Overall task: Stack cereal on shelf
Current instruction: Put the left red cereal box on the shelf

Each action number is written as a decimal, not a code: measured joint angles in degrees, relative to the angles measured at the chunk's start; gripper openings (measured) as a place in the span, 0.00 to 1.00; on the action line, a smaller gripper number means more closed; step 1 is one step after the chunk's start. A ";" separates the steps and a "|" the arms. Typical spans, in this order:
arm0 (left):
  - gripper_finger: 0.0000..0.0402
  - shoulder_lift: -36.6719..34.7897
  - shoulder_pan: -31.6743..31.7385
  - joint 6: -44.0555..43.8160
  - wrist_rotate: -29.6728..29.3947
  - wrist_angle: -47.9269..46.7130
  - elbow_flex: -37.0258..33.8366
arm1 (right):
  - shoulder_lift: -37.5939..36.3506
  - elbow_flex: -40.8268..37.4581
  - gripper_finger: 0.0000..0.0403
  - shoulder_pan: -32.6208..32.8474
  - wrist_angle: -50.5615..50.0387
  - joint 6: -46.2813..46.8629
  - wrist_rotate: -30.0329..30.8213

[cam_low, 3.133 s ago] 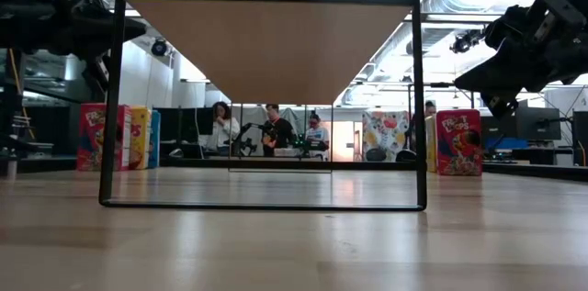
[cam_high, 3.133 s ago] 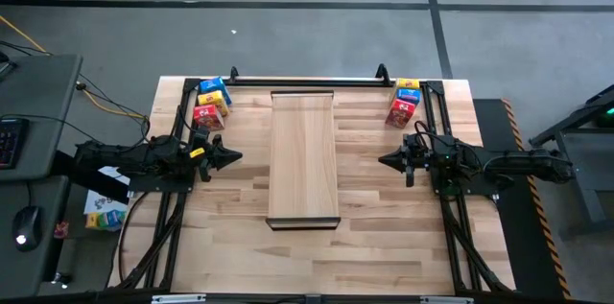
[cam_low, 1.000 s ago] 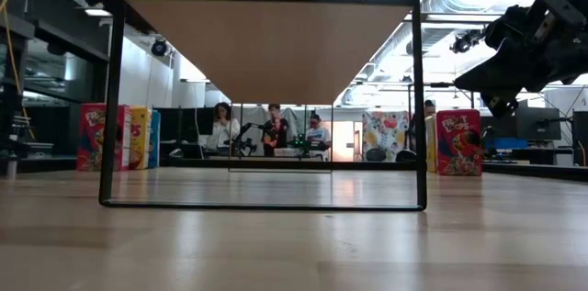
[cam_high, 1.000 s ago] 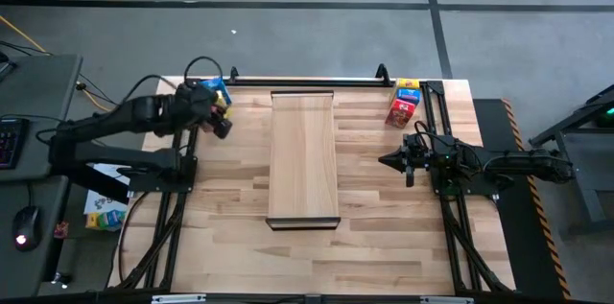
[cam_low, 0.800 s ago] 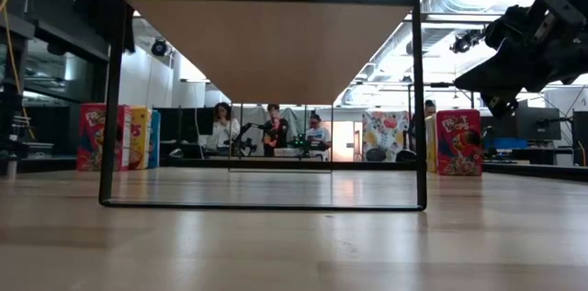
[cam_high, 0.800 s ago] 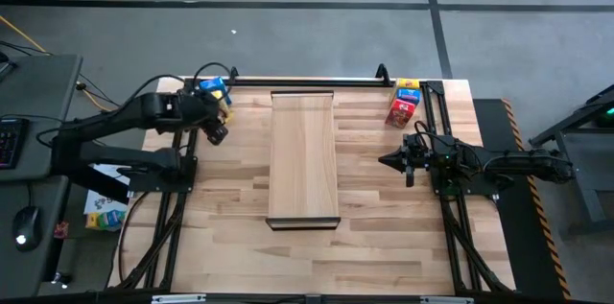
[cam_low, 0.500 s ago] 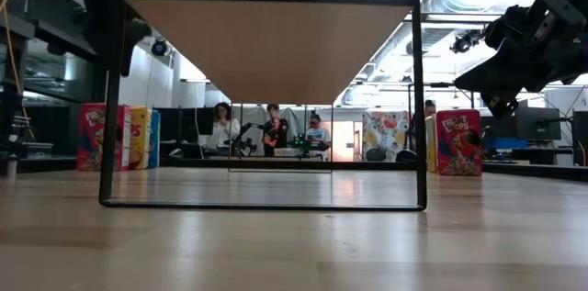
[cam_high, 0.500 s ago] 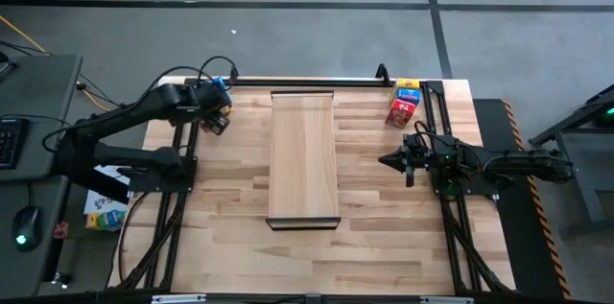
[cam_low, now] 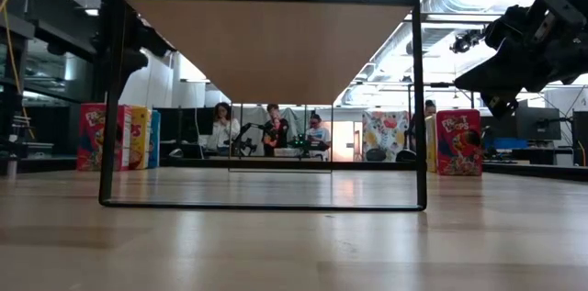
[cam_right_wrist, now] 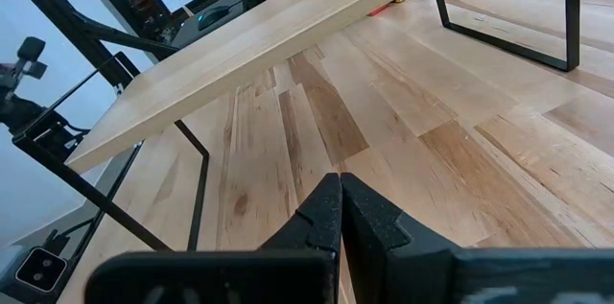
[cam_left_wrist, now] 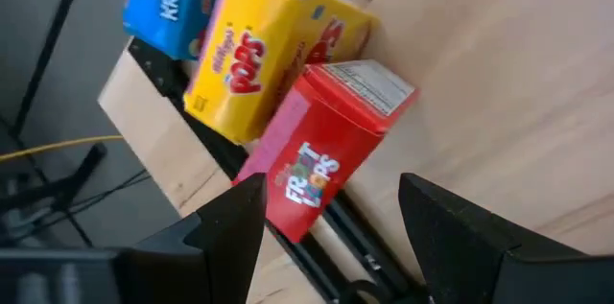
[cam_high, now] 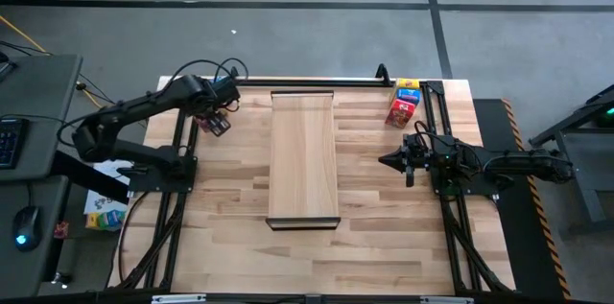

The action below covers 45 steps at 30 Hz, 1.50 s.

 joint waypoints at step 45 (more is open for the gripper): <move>0.57 5.70 12.92 21.43 4.33 2.62 -0.04 | 0.02 0.02 0.00 0.00 0.00 0.00 -0.02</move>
